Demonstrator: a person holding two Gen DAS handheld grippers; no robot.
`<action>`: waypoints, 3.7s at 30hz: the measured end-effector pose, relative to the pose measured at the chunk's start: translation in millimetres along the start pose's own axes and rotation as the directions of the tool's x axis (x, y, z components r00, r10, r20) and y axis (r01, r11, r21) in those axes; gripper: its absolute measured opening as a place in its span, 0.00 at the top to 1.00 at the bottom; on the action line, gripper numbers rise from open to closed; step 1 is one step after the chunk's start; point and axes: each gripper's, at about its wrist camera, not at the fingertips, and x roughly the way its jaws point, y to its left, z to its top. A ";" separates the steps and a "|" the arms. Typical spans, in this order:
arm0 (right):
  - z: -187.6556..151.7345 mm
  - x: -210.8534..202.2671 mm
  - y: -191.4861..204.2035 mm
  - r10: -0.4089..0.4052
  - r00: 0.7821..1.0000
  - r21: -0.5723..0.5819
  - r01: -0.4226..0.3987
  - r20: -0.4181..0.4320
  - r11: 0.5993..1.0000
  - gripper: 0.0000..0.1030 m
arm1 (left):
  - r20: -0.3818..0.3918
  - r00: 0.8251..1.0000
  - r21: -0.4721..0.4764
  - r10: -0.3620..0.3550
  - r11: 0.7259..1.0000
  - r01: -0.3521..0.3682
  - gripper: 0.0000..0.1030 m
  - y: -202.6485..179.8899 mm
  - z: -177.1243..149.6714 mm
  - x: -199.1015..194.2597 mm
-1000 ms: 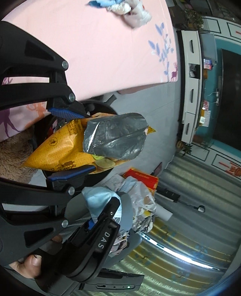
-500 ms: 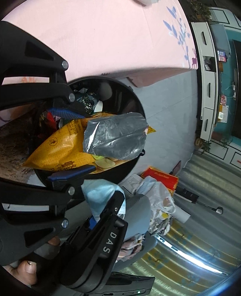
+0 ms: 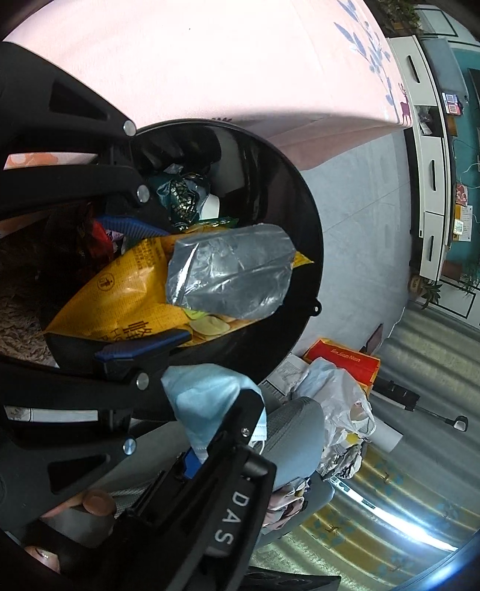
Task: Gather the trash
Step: 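Open both tools to drop the chip bag and face mask into the bin, then move both tools back to the table toward the blue cloth and white bag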
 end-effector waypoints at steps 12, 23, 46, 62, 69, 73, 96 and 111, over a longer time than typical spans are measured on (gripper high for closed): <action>-0.1 4.9 0.5 0.013 1.000 0.002 -0.013 -0.029 1.000 0.67 | -0.017 1.000 -0.001 0.000 1.000 0.000 0.54 -0.4 -0.6 4.4; -0.1 5.6 -0.8 -0.012 1.000 0.004 0.012 -0.029 1.000 0.66 | -0.022 1.000 -0.004 -0.020 1.000 0.020 0.54 -3.0 -1.1 5.2; -1.1 2.4 -4.1 -0.025 1.000 0.012 0.025 -0.013 1.000 0.57 | -0.015 0.999 -0.009 -0.030 1.000 0.030 0.48 -4.1 -0.1 1.7; -1.1 -5.6 8.2 -0.013 0.999 -0.020 0.013 0.032 1.000 0.36 | 0.098 0.995 -0.055 -0.012 0.998 0.018 0.26 21.1 10.1 -51.0; -5.4 -5.5 24.7 -0.036 0.998 -0.071 0.039 0.044 0.997 0.34 | 0.173 0.985 -0.123 0.022 0.992 -0.001 0.17 57.3 14.1 -91.2; -9.8 -9.5 34.4 -0.021 0.997 -0.095 0.028 0.073 0.995 0.17 | 0.221 0.973 -0.186 0.071 0.982 -0.029 0.09 89.0 14.7 -117.9; -76.1 28.5 280.7 0.365 0.892 -0.412 -0.447 -0.266 0.794 0.03 | 0.296 0.899 -0.463 0.321 0.872 -0.159 0.03 331.8 -13.9 -202.2; -146.6 136.1 386.2 0.132 0.848 -0.531 -0.436 -0.514 0.727 0.60 | 0.226 0.960 -0.542 0.165 0.841 -0.016 0.36 357.9 -22.3 -170.1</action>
